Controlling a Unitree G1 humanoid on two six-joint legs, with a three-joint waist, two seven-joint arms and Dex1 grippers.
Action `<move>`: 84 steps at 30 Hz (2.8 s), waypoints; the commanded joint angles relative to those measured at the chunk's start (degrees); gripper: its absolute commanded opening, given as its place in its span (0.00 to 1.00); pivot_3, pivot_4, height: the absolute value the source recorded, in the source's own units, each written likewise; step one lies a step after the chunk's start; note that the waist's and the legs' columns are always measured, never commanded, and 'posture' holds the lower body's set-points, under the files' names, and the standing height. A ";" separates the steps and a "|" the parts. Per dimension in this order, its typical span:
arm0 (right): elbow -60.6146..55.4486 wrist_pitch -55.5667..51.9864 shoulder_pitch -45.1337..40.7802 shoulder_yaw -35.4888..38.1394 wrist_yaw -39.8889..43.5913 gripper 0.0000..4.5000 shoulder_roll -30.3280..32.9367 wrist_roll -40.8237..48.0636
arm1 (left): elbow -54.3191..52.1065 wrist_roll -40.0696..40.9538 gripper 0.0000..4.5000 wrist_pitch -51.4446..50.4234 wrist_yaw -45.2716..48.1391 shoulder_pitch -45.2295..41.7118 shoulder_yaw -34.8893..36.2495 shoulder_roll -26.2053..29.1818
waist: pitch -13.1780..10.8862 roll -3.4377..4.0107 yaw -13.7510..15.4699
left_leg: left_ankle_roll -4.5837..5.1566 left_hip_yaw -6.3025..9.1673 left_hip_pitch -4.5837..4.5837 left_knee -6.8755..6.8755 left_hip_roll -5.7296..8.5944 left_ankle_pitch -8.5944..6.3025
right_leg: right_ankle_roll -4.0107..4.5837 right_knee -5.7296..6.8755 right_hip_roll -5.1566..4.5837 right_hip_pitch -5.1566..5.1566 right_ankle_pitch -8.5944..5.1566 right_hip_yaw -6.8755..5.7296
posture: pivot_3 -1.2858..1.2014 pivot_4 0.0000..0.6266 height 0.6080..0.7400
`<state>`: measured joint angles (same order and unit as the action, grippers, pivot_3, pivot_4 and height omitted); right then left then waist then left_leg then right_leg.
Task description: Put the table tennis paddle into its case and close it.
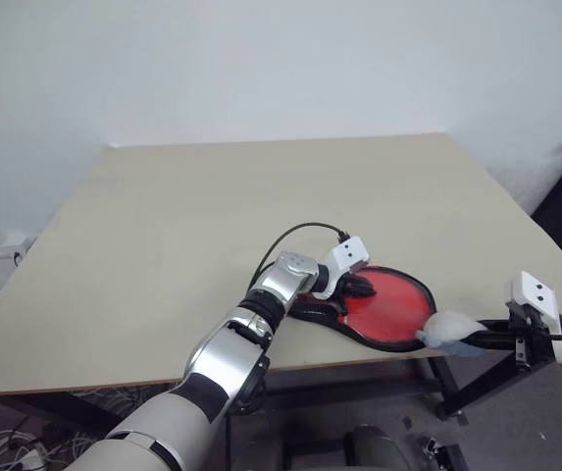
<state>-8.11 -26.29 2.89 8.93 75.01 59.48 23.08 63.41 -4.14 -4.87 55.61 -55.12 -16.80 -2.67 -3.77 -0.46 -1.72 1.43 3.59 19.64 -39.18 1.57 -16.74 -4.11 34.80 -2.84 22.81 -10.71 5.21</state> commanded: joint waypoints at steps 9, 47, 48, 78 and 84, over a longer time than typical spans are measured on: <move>-1.95 0.45 -2.75 -5.30 5.54 0.03 0.34 1.53 | 2.74 -2.05 0.15 -0.55 -1.03 -0.69 -0.42 0.09 | 0.00 0.00 0.45 | 0.00 -0.01 0.00 0.00 0.00 0.00 | 0.00 0.01 0.00 0.02 0.00 0.00 | 0.52 0.00 1.00; 3.99 1.94 -16.85 -20.49 5.37 0.03 -15.52 -1.03 | 3.05 -2.07 0.15 -0.65 -1.35 -1.08 0.02 -0.03 | 0.21 -0.28 0.35 | 0.00 0.00 -0.04 -0.02 -0.07 0.01 | -0.03 0.07 0.05 0.03 0.03 -0.01 | 0.52 0.00 1.00; 4.10 1.86 -17.22 -20.51 5.10 0.03 -16.13 -1.03 | 3.02 -2.07 0.15 -0.68 -1.33 -1.09 0.01 -0.05 | 0.21 -0.29 0.35 | 0.00 0.00 -0.03 -0.02 -0.07 0.01 | -0.03 0.08 0.05 0.03 0.04 -0.01 | 0.52 0.00 1.00; 5.89 -4.99 -27.26 -23.00 -1.20 0.03 -28.77 -0.11 | 3.21 -2.23 0.15 -0.76 -1.47 -1.02 0.12 -0.49 | 0.25 -0.30 0.38 | 0.01 0.03 0.02 -0.03 -0.06 0.01 | -0.05 0.09 0.05 0.09 0.07 -0.01 | 0.52 0.00 1.00; 9.20 -3.92 -28.62 -23.51 -3.02 0.03 -31.45 -1.15 | 3.18 -2.26 0.15 -0.76 -1.47 -0.96 0.12 -0.23 | 0.25 -0.29 0.33 | 0.01 0.02 0.00 -0.04 -0.07 0.01 | -0.04 0.13 0.06 0.09 0.08 -0.01 | 0.52 0.00 1.00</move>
<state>1.66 -31.56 -24.03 -14.92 72.49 28.97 21.68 65.13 -4.89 -4.49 54.25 -56.14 -16.45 -3.20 -3.51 -0.76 -1.39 1.44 3.62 19.64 -39.22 1.50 -16.73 -4.15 34.93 -2.79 22.90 -10.63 5.20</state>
